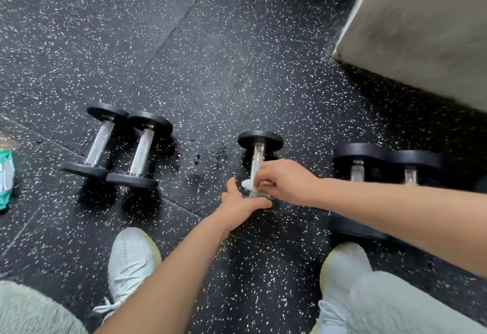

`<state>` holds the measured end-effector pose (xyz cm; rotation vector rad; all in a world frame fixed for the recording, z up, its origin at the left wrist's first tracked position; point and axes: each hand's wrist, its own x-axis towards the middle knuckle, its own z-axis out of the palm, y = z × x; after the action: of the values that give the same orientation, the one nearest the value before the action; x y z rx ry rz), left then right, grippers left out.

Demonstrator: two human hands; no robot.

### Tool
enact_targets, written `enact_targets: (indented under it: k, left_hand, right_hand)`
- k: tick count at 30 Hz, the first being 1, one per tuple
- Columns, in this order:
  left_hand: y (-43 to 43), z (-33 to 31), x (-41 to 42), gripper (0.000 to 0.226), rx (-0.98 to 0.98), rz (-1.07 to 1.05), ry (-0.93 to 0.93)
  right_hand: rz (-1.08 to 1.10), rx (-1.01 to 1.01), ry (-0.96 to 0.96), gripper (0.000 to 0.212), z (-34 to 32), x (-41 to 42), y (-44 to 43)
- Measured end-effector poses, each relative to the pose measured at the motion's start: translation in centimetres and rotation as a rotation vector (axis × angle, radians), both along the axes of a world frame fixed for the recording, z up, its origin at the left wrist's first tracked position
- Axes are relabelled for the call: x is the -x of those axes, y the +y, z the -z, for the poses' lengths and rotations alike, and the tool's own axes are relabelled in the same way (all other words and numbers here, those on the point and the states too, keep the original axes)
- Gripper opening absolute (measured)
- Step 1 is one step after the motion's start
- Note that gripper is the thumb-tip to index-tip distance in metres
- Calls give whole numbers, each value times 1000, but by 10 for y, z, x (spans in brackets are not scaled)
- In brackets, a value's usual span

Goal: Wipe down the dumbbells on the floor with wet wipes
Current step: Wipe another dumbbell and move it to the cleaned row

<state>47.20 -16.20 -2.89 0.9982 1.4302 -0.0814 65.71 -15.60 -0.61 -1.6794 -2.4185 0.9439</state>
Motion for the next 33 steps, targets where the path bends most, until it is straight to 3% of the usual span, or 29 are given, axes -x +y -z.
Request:
enact_targets:
  k: [6,11,17,24,29,33]
  left_hand:
    - [3,11,1,125,34,10,4]
    - [-2,7,1,136,20,-10,-25]
    - [-16,3,-2,135,-56,-94,-36]
    - [-28,-1,-9,125,-87,-184,-36]
    - [-32,1,-8,116,-95,-185,-32]
    - [-31,0,-6,118,-81,-142,-24]
  right_hand:
    - [215,-113,177,7,27,-7,-11]
    - [440,-217,243,9,36,-9,-1]
    - [215,-134,263,7,37,-8,-28]
    - [391,-244,246,4,41,-20,-3]
    - [122,-165,230,7,37,-14,-32]
    - [159,-228,210,5,36,-21,-8]
